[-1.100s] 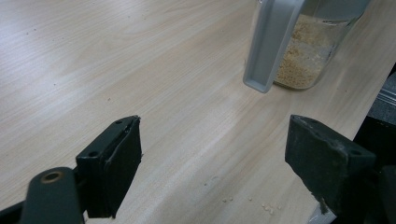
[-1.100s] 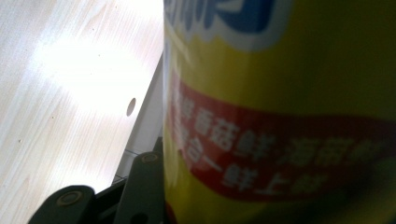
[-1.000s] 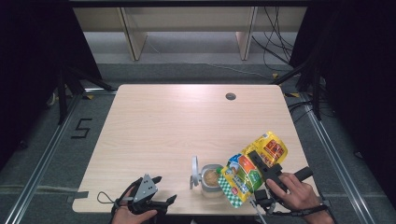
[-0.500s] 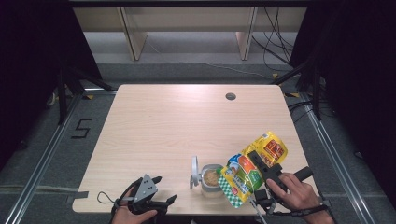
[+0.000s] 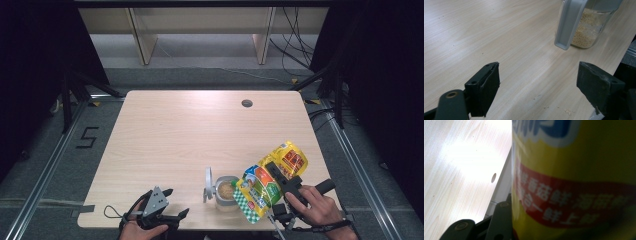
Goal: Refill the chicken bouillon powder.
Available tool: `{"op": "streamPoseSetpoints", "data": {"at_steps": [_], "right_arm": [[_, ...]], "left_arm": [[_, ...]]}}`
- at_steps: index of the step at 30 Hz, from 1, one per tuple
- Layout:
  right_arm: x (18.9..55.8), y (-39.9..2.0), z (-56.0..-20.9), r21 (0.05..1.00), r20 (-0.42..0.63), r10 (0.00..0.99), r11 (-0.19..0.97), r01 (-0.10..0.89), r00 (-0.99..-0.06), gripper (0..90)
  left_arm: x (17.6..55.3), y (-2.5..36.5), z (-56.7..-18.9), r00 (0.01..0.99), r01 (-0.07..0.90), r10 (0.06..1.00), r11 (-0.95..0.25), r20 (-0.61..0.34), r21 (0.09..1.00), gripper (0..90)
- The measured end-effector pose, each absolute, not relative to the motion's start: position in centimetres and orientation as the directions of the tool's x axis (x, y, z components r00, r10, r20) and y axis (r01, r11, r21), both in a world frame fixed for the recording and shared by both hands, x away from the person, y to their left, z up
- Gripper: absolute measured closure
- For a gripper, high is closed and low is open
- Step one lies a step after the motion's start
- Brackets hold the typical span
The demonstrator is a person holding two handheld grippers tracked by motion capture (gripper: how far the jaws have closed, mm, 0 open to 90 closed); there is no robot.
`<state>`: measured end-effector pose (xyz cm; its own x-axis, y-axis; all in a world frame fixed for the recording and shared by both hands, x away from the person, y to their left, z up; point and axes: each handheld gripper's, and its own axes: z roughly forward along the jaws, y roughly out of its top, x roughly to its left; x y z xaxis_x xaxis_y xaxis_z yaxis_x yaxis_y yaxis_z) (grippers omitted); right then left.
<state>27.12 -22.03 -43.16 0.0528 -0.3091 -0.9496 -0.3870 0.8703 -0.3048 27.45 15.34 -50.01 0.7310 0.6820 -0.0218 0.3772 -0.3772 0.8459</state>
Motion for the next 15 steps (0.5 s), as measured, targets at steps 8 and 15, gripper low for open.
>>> {"op": "streamPoseSetpoints", "data": {"at_steps": [8, 15], "right_arm": [[27.12, -22.08, -43.29, -0.295, -0.952, -0.303, 0.877, -0.380, 0.041, 64.4], [27.21, -22.03, -43.43, -0.292, -0.954, -0.295, 0.865, -0.408, 0.056, 64.5]], "left_arm": [[27.44, 15.41, -49.90, 0.733, 0.372, 0.680, -0.384, -0.013, 0.845, 18.2], [27.44, 15.42, -49.91, 0.733, 0.373, 0.680, -0.386, -0.013, 0.844, 18.2]]}}
